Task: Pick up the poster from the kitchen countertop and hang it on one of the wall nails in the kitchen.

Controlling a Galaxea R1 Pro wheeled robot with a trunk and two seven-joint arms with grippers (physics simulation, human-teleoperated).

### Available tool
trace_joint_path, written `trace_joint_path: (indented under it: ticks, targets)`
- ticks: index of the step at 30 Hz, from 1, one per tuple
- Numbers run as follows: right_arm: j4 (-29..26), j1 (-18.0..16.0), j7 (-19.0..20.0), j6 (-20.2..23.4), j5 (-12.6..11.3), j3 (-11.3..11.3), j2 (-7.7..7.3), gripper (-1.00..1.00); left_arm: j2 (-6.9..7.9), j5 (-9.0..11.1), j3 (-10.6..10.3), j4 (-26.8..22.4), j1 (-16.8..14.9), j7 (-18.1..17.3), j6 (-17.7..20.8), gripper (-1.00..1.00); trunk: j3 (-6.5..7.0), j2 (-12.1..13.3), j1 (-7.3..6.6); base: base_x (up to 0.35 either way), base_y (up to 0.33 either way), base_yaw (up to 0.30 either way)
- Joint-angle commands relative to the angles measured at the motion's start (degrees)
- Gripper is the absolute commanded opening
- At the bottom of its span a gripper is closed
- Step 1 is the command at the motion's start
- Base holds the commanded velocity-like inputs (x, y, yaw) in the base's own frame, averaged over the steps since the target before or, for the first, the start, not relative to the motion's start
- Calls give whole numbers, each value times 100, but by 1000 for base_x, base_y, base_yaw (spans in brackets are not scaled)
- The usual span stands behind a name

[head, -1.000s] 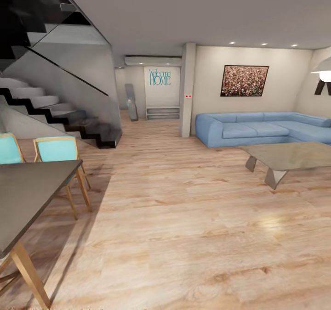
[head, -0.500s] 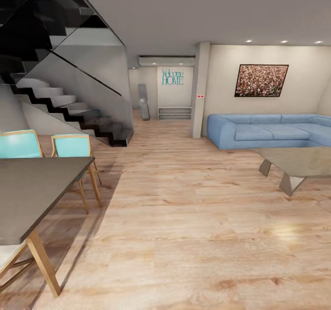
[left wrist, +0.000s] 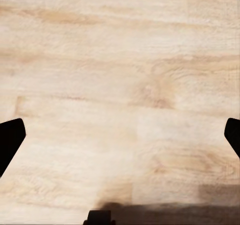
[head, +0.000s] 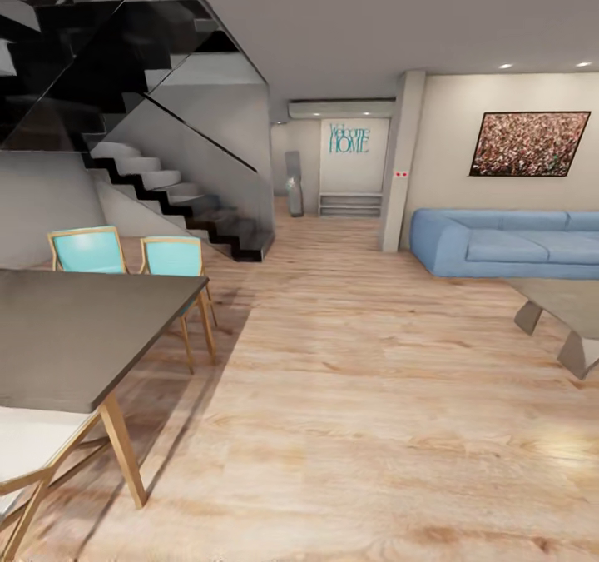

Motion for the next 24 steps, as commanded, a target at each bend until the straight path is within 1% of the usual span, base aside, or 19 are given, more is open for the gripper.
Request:
trace_joint_path:
  ticks: [1,24]
  targets:
    - [3,-2,-7,-18,10,2,-1,100,-3,-3,10,-7,1,-5,-1,100,-7,-3,0,0,0,282]
    - [11,-2,-13,-20,25,4,8,100,1,-3,11,-7,2,8,-1,100,-66,-3,0,0,0,282]
